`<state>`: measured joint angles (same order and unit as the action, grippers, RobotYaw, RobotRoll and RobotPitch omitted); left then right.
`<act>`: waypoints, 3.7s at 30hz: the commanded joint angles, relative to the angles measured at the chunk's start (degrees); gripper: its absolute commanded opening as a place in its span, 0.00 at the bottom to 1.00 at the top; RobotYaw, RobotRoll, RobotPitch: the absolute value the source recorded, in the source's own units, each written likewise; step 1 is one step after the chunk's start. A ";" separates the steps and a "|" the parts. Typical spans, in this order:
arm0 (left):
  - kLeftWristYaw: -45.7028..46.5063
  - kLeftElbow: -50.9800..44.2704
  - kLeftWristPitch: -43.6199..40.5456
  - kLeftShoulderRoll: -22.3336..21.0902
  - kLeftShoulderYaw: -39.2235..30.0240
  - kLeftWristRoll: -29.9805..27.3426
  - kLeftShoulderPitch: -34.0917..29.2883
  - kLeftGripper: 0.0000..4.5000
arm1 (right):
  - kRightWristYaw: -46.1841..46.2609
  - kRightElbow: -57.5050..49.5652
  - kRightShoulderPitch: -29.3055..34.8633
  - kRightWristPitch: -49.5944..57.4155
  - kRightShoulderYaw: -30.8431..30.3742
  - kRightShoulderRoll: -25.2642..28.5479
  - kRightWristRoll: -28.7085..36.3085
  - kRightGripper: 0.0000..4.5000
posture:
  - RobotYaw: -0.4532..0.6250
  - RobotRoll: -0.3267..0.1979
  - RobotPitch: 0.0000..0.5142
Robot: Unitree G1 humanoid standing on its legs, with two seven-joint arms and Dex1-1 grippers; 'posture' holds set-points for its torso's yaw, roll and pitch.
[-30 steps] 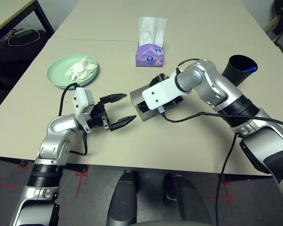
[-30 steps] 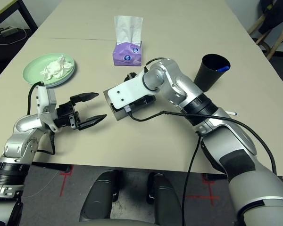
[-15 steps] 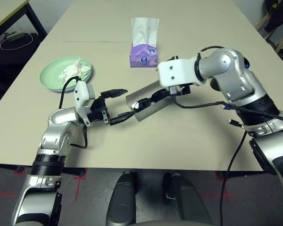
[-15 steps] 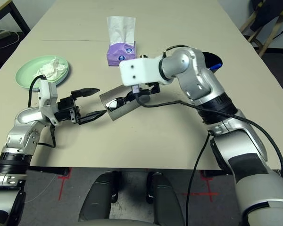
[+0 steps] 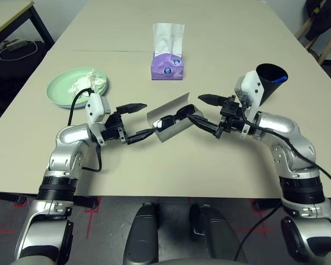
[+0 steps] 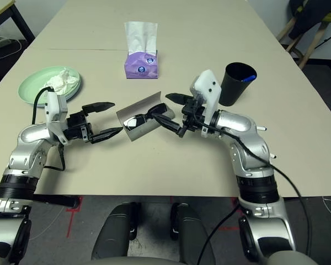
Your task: Organize and tidy the items on the table.
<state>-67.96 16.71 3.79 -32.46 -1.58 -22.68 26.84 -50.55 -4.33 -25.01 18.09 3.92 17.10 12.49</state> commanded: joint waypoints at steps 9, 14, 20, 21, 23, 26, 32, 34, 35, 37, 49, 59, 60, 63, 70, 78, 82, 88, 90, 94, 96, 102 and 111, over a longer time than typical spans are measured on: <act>2.28 -0.83 1.36 0.69 -0.83 0.86 -1.66 1.00 | -10.10 19.34 2.31 -22.70 2.37 8.46 3.60 0.99 | 0.55 0.62 0.28; 4.76 2.86 2.44 1.44 -2.00 1.26 -0.35 1.00 | -13.69 22.40 2.54 -24.20 1.27 10.85 4.41 0.99 | 0.56 0.62 0.28; 7.15 11.47 4.62 2.92 -2.81 2.42 2.73 1.00 | -12.28 20.15 1.58 -22.81 0.78 10.25 5.59 0.99 | 0.55 0.62 0.27; 7.24 12.45 4.79 3.12 -2.90 2.45 3.12 0.91 | -12.07 19.77 1.49 -22.62 0.75 10.24 5.70 1.00 | 0.55 0.62 0.27; 6.37 13.59 5.33 3.31 -2.85 2.26 3.63 0.80 | -11.69 19.22 1.39 -22.28 0.78 10.34 5.88 1.00 | 0.55 0.62 0.27; 5.51 14.35 5.85 3.41 -2.62 2.30 4.01 0.54 | -11.52 19.01 1.41 -22.00 0.76 10.67 5.95 1.00 | 0.54 0.62 0.27; 5.92 17.48 6.58 3.77 -2.87 3.01 6.38 0.02 | -11.41 18.83 1.81 -21.97 0.39 10.80 5.69 1.00 | 0.55 0.62 0.28; 8.04 19.47 6.21 4.10 -3.32 3.63 7.87 0.01 | -11.12 18.39 1.84 -21.66 0.24 10.60 5.77 1.00 | 0.54 0.62 0.28; 9.57 20.70 5.94 4.18 -3.37 4.35 8.63 0.01 | -10.93 18.13 1.85 -21.52 0.17 10.49 5.80 1.00 | 0.54 0.62 0.28; 11.85 22.70 6.05 4.05 -2.72 6.43 9.66 0.01 | -10.67 17.75 1.97 -21.35 0.08 10.43 5.86 1.00 | 0.54 0.62 0.28; 7.04 14.78 3.30 5.82 2.35 8.26 7.53 0.01 | -9.67 16.91 2.50 -20.81 -0.21 10.73 5.56 1.00 | 0.54 0.62 0.28; 4.37 2.17 -2.14 7.00 4.56 6.68 3.17 0.01 | -9.50 17.18 2.02 -20.80 -0.75 10.79 5.49 1.00 | 0.54 0.62 0.28; 4.23 1.68 -2.47 6.93 4.79 6.81 2.98 0.01 | -9.45 17.17 1.95 -20.78 -0.79 10.75 5.50 1.00 | 0.54 0.62 0.28; 4.34 1.24 -3.66 6.81 5.10 7.11 2.23 0.01 | -9.16 16.80 1.80 -20.69 -0.88 10.59 5.63 1.00 | 0.54 0.62 0.28; 4.89 3.70 -4.00 6.11 5.27 8.69 1.44 0.01 | -8.64 15.70 2.00 -20.57 -0.83 11.06 5.94 1.00 | 0.53 0.62 0.27; 3.82 4.88 -6.12 4.36 7.95 11.29 1.53 0.01 | -8.28 15.52 1.68 -20.12 -0.77 11.45 6.10 1.00 | 0.53 0.62 0.27; 3.44 4.74 -6.15 3.96 8.27 11.12 1.93 0.01 | -7.95 15.28 1.79 -19.63 -1.00 11.30 6.15 1.00 | 0.53 0.62 0.26; 5.39 3.84 -4.90 6.49 3.36 5.90 5.92 0.01 | -7.67 15.55 1.40 -19.58 -1.14 11.02 6.13 1.00 | 0.54 0.62 0.26; 4.95 3.00 -3.93 8.15 1.00 2.64 7.77 0.01 | -7.67 15.73 1.23 -19.62 -1.24 10.91 6.10 1.00 | 0.54 0.62 0.27; 0.31 1.25 -2.54 8.96 1.30 0.29 9.08 0.01 | -6.87 16.10 0.62 -18.72 -2.01 11.23 4.75 1.00 | 0.54 0.62 0.28; -3.34 0.74 -2.87 8.08 3.35 0.57 8.33 0.01 | -5.23 16.43 -0.14 -16.60 -2.51 12.12 3.01 1.00 | 0.53 0.62 0.29; -10.30 1.73 -1.61 7.91 7.78 1.88 7.85 0.30 | -6.78 12.65 -2.46 -4.13 -5.37 20.73 -0.59 1.00 | 0.51 0.62 0.32; -10.41 3.11 -1.49 10.43 10.11 3.27 9.20 0.98 | -20.14 5.27 -1.19 10.60 -9.04 41.65 -1.53 1.00 | 0.47 0.62 0.31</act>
<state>-78.15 19.19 2.13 -22.45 7.50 -20.20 35.69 -68.48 2.01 -27.23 26.70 -3.79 57.38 11.34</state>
